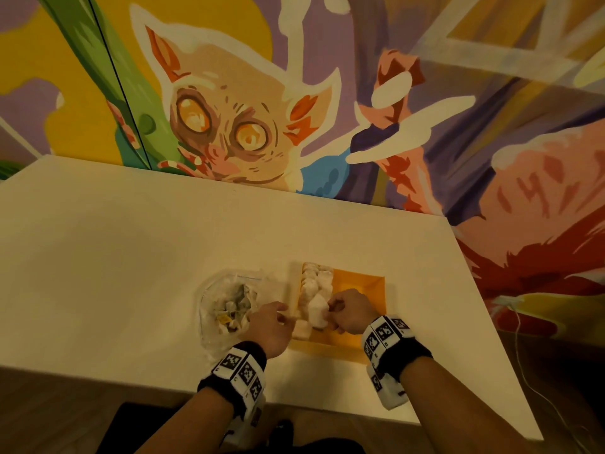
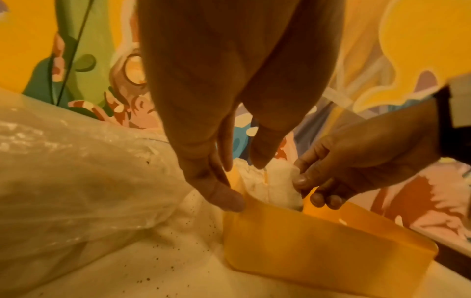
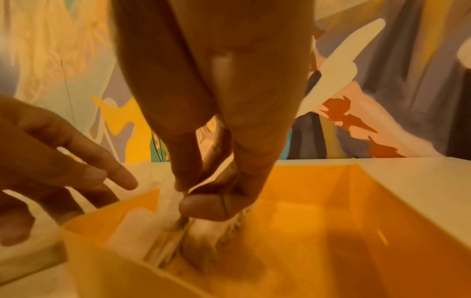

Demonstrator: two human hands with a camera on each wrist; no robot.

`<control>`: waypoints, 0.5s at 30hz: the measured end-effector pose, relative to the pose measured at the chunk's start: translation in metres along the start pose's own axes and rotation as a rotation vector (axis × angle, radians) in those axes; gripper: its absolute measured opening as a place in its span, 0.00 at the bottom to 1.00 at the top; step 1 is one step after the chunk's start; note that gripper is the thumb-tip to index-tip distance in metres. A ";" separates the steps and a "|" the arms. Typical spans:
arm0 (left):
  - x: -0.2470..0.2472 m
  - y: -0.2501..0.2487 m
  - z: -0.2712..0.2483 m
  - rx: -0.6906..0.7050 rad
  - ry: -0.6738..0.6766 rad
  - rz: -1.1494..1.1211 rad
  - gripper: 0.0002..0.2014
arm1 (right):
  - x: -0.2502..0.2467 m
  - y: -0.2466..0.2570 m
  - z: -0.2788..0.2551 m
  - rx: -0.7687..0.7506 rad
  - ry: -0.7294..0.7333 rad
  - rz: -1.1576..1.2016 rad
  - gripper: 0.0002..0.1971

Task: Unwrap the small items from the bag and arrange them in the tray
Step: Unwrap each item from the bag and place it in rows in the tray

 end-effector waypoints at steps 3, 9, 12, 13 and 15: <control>0.010 0.000 0.000 -0.004 0.069 0.156 0.24 | 0.000 -0.005 0.003 0.097 0.017 -0.075 0.05; 0.022 0.004 0.005 0.017 0.097 0.286 0.20 | 0.002 -0.007 0.019 0.196 0.026 -0.203 0.03; 0.024 0.009 0.008 -0.006 0.089 0.260 0.18 | 0.004 -0.004 0.027 0.226 0.054 -0.226 0.04; 0.024 0.009 0.007 -0.002 0.091 0.251 0.18 | 0.004 -0.002 0.027 0.235 0.055 -0.224 0.06; 0.025 0.009 0.007 0.015 0.096 0.253 0.17 | 0.005 0.001 0.026 0.257 0.051 -0.227 0.10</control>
Point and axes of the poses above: each hand's wrist, its own z-axis towards the middle knuckle, its own x-axis out of the palm, y = z × x, the point moved 1 cm from there along z, towards the middle knuckle, and after that the axes turned 3 degrees about -x, right-handed, at the moved point
